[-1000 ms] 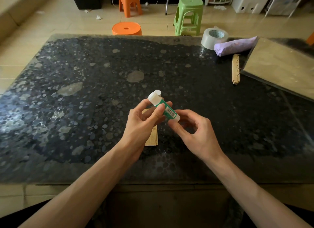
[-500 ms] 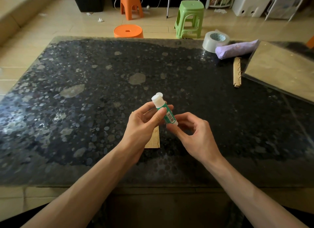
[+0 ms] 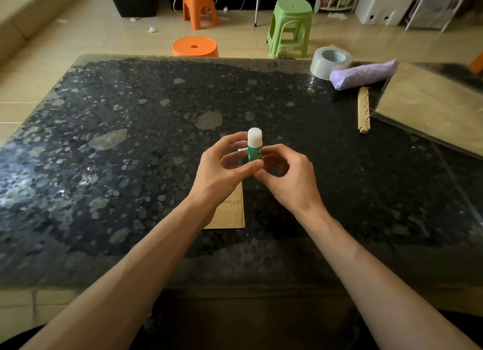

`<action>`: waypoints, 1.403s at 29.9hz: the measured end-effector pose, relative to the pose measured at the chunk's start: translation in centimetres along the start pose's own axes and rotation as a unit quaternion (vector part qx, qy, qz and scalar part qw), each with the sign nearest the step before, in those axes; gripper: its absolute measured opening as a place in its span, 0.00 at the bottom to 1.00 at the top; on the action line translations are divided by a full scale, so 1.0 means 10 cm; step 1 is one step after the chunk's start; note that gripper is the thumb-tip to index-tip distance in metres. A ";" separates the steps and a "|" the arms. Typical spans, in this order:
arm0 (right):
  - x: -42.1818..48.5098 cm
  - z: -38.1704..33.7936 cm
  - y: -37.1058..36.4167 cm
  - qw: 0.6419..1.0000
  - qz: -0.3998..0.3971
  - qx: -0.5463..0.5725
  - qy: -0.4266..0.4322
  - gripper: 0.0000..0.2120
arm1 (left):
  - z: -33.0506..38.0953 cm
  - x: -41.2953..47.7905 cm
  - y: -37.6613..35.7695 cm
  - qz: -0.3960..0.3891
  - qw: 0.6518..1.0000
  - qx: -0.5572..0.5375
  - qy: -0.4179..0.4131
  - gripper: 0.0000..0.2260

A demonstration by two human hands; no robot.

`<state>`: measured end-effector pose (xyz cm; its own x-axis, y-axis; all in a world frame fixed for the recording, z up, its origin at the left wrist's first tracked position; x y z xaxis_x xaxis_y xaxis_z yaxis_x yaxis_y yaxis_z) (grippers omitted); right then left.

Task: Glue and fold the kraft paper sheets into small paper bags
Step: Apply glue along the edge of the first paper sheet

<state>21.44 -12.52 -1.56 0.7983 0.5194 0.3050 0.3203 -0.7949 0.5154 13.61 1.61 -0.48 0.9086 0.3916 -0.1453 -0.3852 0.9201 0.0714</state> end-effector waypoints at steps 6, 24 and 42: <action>0.19 0.31 -0.01 0.996 0.059 -0.055 -0.045 0.13 | -0.11 0.11 0.11 0.031 0.989 0.139 -0.027 0.23; 0.15 0.50 -0.18 0.987 0.068 -0.108 -0.099 0.25 | -0.20 0.26 0.40 0.042 0.980 0.191 -0.037 0.25; -0.65 0.16 -0.03 0.976 -0.051 -0.214 0.008 0.12 | -0.47 -0.20 0.21 -0.172 0.760 0.622 -0.074 0.38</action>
<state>16.98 -16.16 -5.00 0.7644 0.5961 0.2457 0.1527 -0.5376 0.8292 10.19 2.75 -4.69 0.9645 0.0395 -0.2612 0.2474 0.2117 0.9455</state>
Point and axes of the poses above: each hand's wrist, its own x-axis towards the middle knuckle, its own y-axis out of the back of the hand, z = x × y, the point moved 8 cm from there along x, towards the middle knuckle, and after that the axes turned 8 degrees about y, right-handed, at the moved point
